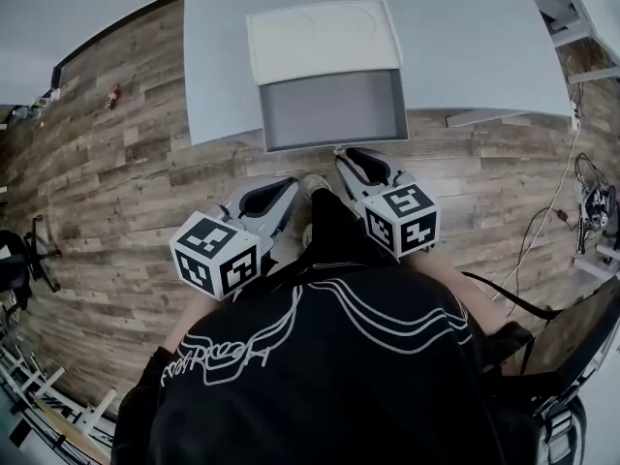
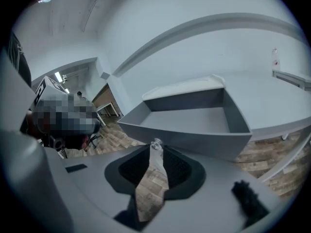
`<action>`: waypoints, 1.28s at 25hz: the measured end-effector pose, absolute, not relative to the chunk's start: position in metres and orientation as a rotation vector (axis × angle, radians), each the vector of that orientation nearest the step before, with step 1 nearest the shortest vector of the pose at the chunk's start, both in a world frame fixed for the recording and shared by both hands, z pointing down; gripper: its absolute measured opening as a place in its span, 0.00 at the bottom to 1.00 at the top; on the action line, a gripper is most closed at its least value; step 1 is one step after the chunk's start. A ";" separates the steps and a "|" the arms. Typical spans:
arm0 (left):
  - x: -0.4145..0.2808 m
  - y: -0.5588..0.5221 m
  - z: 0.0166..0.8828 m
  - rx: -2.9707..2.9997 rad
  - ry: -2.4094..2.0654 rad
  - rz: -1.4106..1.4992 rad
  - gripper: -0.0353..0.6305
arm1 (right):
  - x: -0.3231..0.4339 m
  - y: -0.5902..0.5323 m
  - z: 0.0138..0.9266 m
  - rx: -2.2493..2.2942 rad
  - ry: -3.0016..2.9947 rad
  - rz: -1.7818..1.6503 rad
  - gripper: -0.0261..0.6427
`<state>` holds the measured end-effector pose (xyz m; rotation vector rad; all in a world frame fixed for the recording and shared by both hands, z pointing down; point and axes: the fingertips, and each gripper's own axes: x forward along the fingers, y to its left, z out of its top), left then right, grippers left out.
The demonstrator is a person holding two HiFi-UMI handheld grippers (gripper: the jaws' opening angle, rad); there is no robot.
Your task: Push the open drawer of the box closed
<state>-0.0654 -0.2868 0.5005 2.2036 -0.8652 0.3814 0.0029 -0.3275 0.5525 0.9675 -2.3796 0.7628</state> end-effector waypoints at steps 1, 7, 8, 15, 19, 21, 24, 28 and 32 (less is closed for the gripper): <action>-0.068 -0.289 0.500 2.205 -0.873 0.379 0.06 | 0.002 -0.329 0.555 0.966 -2.374 0.765 0.16; -0.078 -0.293 0.505 2.182 -0.899 0.368 0.07 | -0.005 -0.331 0.558 0.951 -2.375 0.798 0.15; -0.079 -0.293 0.505 2.182 -0.905 0.366 0.06 | -0.004 -0.332 0.558 0.962 -2.374 0.801 0.15; -0.087 -0.294 0.502 2.180 -0.923 0.344 0.06 | -0.001 -0.335 0.551 1.016 -2.374 0.795 0.15; -0.088 -0.297 0.502 2.184 -0.925 0.330 0.06 | 0.003 -0.343 0.550 1.051 -2.366 0.791 0.15; -0.087 -0.299 0.502 2.182 -0.927 0.325 0.06 | 0.004 -0.349 0.550 1.050 -2.364 0.789 0.15; -0.089 -0.303 0.502 2.174 -0.930 0.318 0.06 | 0.000 -0.361 0.549 1.035 -2.368 0.781 0.15; -0.104 -0.314 0.501 2.147 -0.980 0.287 0.06 | -0.006 -0.385 0.547 1.050 -2.368 0.767 0.15; -0.118 -0.322 0.505 2.108 -1.007 0.264 0.06 | -0.011 -0.410 0.547 1.059 -2.361 0.749 0.15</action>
